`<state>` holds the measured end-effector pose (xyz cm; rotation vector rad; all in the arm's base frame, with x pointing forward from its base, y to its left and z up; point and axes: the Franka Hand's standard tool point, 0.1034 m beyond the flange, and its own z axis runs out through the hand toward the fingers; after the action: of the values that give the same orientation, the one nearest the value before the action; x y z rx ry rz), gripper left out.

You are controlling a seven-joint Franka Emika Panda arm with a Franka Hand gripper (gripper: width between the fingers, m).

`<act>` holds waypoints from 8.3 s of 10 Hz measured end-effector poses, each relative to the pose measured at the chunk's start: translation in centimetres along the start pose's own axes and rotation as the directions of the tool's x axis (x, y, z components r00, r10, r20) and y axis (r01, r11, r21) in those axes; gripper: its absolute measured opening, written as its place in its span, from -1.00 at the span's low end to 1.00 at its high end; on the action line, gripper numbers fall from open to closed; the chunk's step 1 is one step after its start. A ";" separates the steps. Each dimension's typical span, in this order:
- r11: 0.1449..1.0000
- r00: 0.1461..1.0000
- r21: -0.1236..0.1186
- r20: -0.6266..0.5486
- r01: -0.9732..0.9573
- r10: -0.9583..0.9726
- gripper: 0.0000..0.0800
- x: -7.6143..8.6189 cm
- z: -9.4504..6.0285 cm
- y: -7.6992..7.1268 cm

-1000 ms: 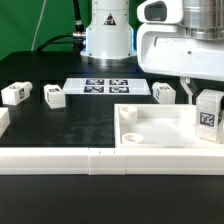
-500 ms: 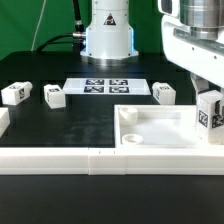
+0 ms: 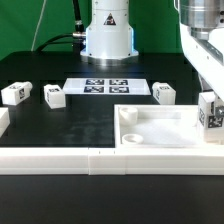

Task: Assemble one leg

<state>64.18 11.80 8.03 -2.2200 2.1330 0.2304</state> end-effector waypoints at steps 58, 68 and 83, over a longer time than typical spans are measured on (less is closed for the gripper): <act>0.414 0.413 -0.042 -0.042 0.909 -0.910 0.34 0.2 0.4 -0.2; 0.859 0.858 0.012 -0.051 0.512 -0.511 -0.27 0.4 0.5 -0.1; 0.983 0.984 0.037 -0.035 0.178 -0.177 0.61 0.3 0.7 0.1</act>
Offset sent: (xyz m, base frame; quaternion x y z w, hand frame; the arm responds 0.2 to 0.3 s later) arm -0.0009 0.0034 0.0012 -0.0131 0.0005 -0.2014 0.9794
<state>64.07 11.64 7.32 -2.3870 1.9201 0.1437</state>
